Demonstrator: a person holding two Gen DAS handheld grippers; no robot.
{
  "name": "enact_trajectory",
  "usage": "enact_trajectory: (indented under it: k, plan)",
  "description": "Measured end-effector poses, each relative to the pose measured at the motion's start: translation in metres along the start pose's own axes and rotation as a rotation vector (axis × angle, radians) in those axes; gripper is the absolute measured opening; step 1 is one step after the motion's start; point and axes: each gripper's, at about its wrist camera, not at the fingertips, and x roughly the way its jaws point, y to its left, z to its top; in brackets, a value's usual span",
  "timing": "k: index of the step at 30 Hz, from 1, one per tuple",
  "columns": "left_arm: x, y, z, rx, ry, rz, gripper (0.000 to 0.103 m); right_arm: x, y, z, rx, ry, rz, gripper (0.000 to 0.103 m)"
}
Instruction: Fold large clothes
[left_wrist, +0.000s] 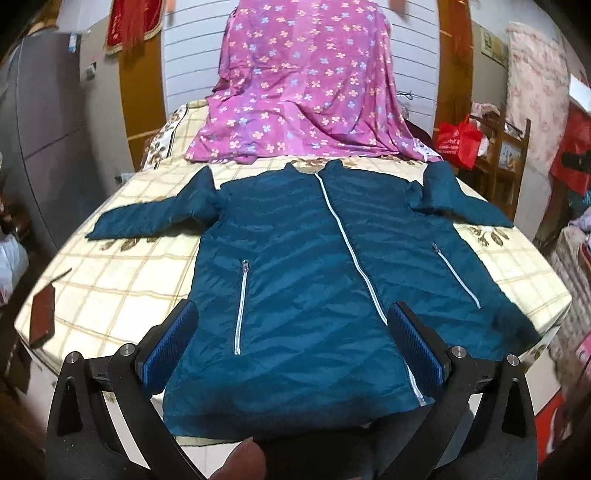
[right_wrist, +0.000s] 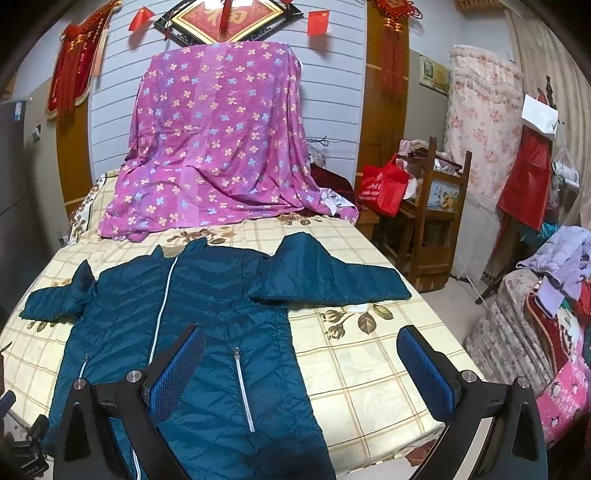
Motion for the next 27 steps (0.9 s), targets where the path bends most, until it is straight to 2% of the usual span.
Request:
enact_trajectory:
  k: [2,8,13,19,23,27]
  plan:
    - [0.002,0.0,-0.002,0.002,0.005,-0.03,0.103,0.0,-0.002,0.0,0.008,-0.002,0.008,0.103]
    - [-0.005,-0.009,-0.003,0.03,-0.051,-0.082,0.103,-0.004,-0.001,0.002,0.001,-0.008,-0.003,0.103]
    - [-0.001,-0.009,-0.002,0.038,0.007,-0.078,0.103,-0.004,-0.001,0.002,0.001,-0.008,-0.003,0.103]
    - [-0.006,0.003,0.0,-0.013,-0.018,-0.096,0.103,-0.004,-0.002,0.002,0.003,-0.01,-0.001,0.103]
    - [-0.01,0.007,0.002,-0.03,-0.033,-0.073,0.103,-0.004,-0.002,0.001,-0.001,-0.011,0.0,0.103]
    - [-0.006,0.008,0.002,-0.051,-0.002,-0.068,0.103,-0.003,0.0,0.001,-0.007,-0.009,-0.001,0.103]
